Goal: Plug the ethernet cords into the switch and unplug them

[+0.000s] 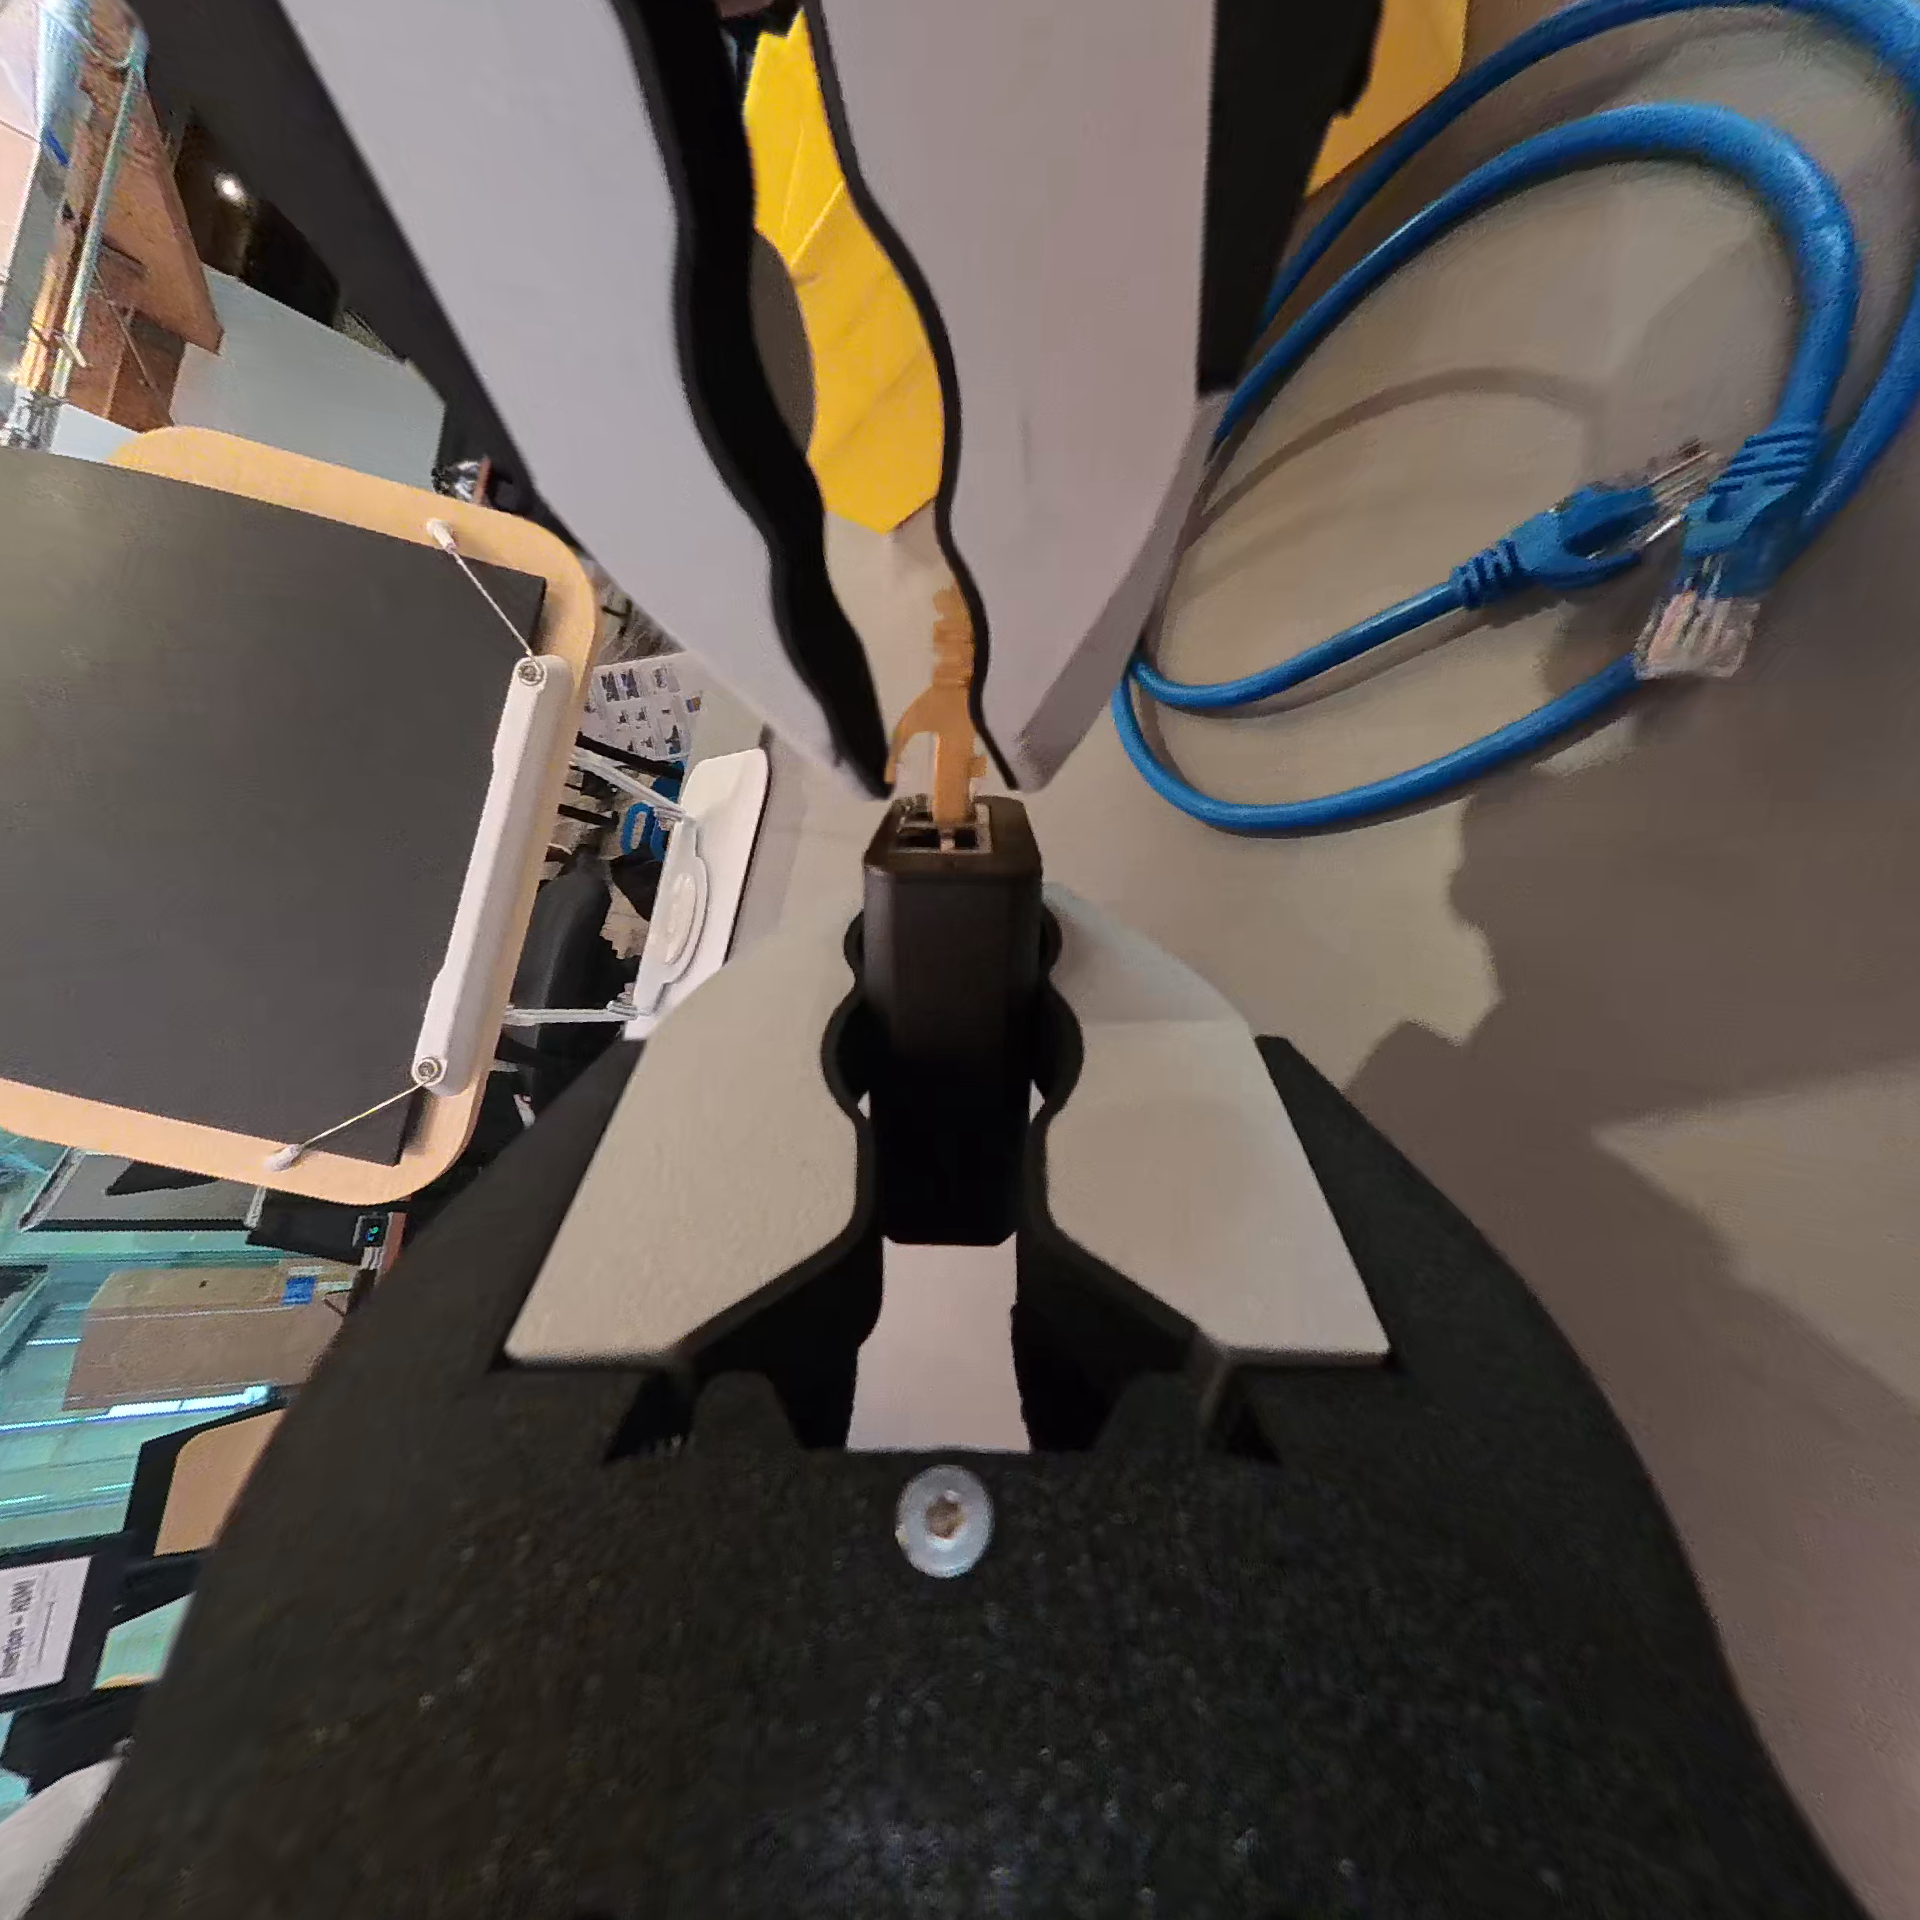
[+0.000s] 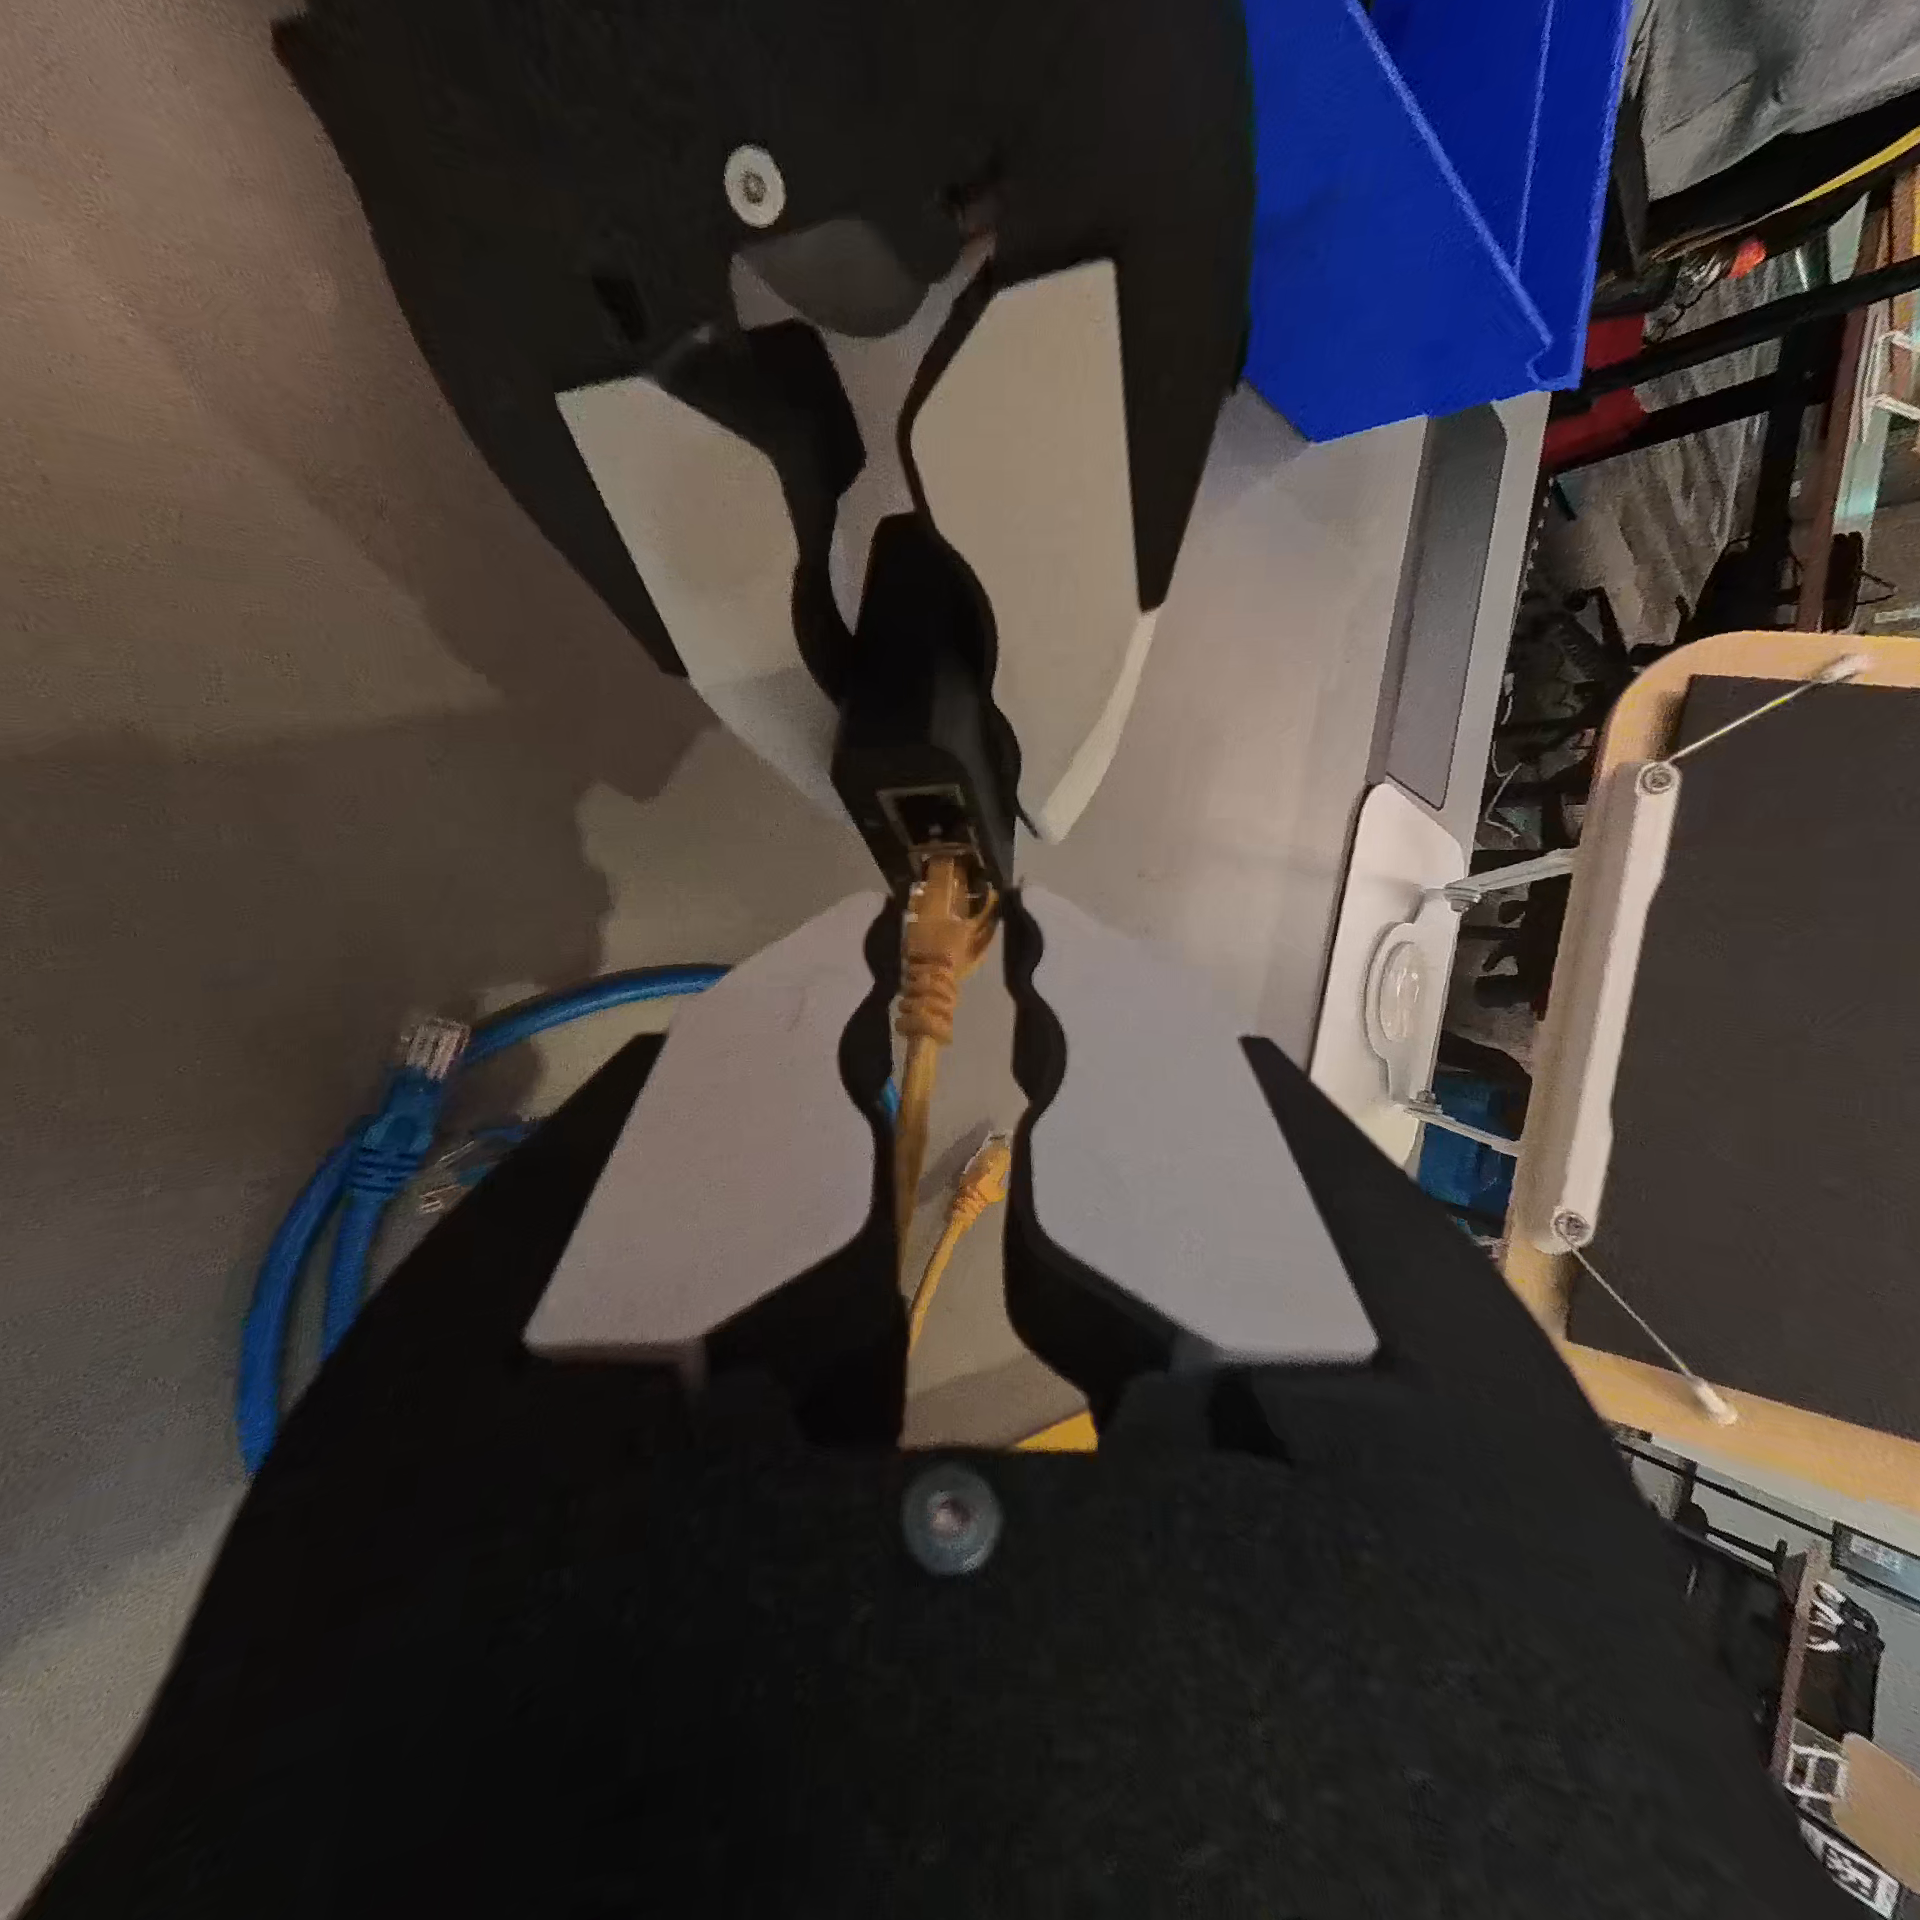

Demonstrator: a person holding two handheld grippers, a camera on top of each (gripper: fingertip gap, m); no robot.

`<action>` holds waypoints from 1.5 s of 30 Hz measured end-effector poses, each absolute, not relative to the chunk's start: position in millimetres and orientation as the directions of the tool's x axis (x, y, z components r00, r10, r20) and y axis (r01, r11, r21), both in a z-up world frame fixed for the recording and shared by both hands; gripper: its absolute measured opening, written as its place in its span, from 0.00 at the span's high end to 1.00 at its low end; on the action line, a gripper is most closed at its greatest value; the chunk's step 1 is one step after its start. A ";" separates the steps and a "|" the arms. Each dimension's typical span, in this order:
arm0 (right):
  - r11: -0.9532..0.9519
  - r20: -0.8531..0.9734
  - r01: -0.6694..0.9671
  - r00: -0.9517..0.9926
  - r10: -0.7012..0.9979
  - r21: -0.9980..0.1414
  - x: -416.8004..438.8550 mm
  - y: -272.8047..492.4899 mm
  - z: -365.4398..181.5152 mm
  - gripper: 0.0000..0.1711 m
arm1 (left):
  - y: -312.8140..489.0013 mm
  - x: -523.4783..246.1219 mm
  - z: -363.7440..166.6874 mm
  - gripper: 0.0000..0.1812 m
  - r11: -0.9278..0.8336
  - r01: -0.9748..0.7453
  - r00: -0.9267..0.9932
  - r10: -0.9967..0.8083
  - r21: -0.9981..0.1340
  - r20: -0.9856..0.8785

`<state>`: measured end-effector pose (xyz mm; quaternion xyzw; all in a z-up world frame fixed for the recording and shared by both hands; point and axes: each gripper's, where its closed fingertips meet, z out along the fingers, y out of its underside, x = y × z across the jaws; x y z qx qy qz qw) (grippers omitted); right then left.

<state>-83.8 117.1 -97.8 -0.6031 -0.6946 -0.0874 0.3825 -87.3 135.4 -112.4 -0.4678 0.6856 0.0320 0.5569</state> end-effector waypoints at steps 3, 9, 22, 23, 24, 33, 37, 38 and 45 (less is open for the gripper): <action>0.251 0.638 0.907 0.025 0.770 -0.338 -83.3 116.7 -99.4 0.90 | 136.6 -88.0 -113.5 0.86 0.563 -0.684 0.053 -0.596 -0.464 -0.801; 0.260 0.646 0.908 0.016 0.763 -0.329 -81.9 115.8 -99.8 0.90 | 136.6 -87.7 -114.4 0.86 0.564 -0.688 0.047 -0.595 -0.458 -0.803; 0.221 0.638 0.904 0.071 0.767 -0.366 -83.0 115.6 -96.4 0.93 | 137.8 -88.7 -109.9 0.86 0.547 -0.699 0.060 -0.597 -0.460 -0.800; 0.195 0.619 0.903 0.094 0.779 -0.382 -82.9 115.8 -96.6 0.92 | 139.0 -89.0 -109.5 0.86 0.560 -0.701 0.061 -0.570 -0.441 -0.819; 0.163 0.592 0.899 0.123 0.796 -0.406 -83.4 115.0 -95.5 0.91 | 140.0 -89.3 -107.9 0.86 0.578 -0.704 0.062 -0.529 -0.412 -0.847; -0.369 -0.044 0.546 0.517 0.855 -0.753 -80.8 105.7 -84.5 0.84 | 138.6 -90.7 -99.7 0.86 0.648 -0.728 0.038 -0.288 -0.224 -0.957; -0.349 -0.005 0.527 0.547 0.837 -0.775 -85.4 104.7 -92.7 0.92 | 138.5 -90.5 -98.1 0.86 0.640 -0.732 0.049 -0.295 -0.236 -0.954; -0.346 0.012 0.522 0.565 0.825 -0.780 -85.1 105.9 -94.3 0.92 | 139.2 -90.6 -99.9 0.86 0.635 -0.734 0.045 -0.310 -0.242 -0.950; -0.399 -0.041 0.444 0.626 0.779 -0.803 -78.7 100.3 -103.9 0.92 | 145.4 -89.3 -118.9 0.86 0.552 -0.791 0.008 -0.421 -0.263 -0.907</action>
